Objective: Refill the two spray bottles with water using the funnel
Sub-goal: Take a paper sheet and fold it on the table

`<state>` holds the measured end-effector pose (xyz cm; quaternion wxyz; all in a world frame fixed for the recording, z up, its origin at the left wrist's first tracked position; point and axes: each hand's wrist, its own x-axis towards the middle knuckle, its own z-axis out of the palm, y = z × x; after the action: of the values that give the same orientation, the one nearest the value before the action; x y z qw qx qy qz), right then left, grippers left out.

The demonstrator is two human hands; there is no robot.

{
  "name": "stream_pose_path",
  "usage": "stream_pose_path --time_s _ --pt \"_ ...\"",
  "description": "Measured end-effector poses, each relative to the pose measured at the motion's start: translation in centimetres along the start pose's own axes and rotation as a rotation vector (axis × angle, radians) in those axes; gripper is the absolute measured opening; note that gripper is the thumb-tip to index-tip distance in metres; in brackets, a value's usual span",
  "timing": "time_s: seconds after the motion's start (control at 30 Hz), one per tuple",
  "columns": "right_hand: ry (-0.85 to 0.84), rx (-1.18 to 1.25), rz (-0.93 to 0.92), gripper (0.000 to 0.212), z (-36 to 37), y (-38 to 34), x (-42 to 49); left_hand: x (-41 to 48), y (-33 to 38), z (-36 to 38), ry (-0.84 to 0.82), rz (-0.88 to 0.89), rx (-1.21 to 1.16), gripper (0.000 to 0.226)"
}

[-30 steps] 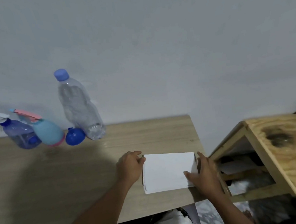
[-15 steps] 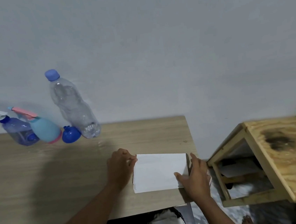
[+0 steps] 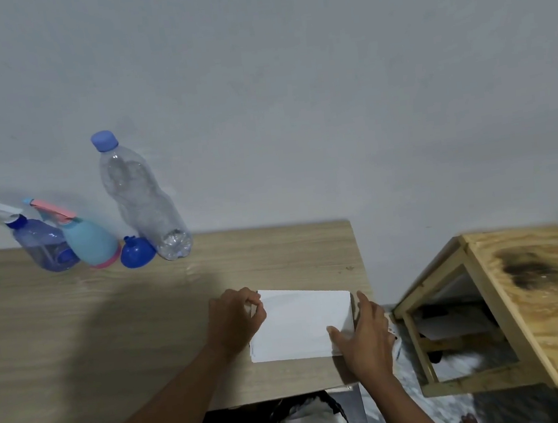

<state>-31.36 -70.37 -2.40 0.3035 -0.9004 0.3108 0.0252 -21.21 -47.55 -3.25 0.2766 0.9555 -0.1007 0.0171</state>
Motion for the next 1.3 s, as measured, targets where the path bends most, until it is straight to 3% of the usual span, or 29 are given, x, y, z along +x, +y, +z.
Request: stream_pose_path --time_s 0.13,0.23,0.3,0.43,0.57,0.67,0.8,0.97,1.2,1.3 --pt "-0.010 0.030 -0.022 0.093 0.0 -0.1 -0.1 -0.8 1.2 -0.9 0.043 0.005 -0.266 0.020" --pt "-0.007 0.143 -0.015 0.089 -0.3 0.0 0.0 -1.2 2.2 -1.8 0.068 0.101 -0.358 0.018" --pt "0.008 0.224 -0.022 0.076 -0.7 -0.1 0.3 -1.2 2.8 -2.5 0.091 0.177 -0.386 0.018" --pt "0.027 0.294 -0.099 0.018 -1.6 -0.7 0.6 -0.8 3.4 -3.6 0.122 0.229 -0.396 0.024" --pt "0.035 0.471 -0.131 0.011 -2.2 -1.1 0.7 -0.8 3.5 -5.0 0.058 0.124 -0.533 0.021" --pt "0.046 0.627 -0.188 0.016 -3.3 -3.3 0.2 -0.6 2.9 -6.5 -0.029 0.010 -0.624 0.026" --pt "0.039 0.765 -0.233 0.021 -3.4 -7.0 -0.5 -0.4 0.3 -9.2 -0.010 -0.147 -0.735 0.020" --pt "0.030 0.817 -0.277 0.028 0.2 -11.8 -2.9 -1.8 -5.1 -13.2 -0.037 -0.249 -0.814 0.021" --pt "-0.173 0.637 -0.332 0.024 10.2 -20.1 -8.9 -5.4 -18.5 -19.8 -0.053 -0.341 -0.801 0.034" --pt "-0.293 0.536 -0.398 0.042 15.3 -24.6 -11.7 -6.6 -25.7 -22.6 -0.028 -0.346 -0.687 0.040"
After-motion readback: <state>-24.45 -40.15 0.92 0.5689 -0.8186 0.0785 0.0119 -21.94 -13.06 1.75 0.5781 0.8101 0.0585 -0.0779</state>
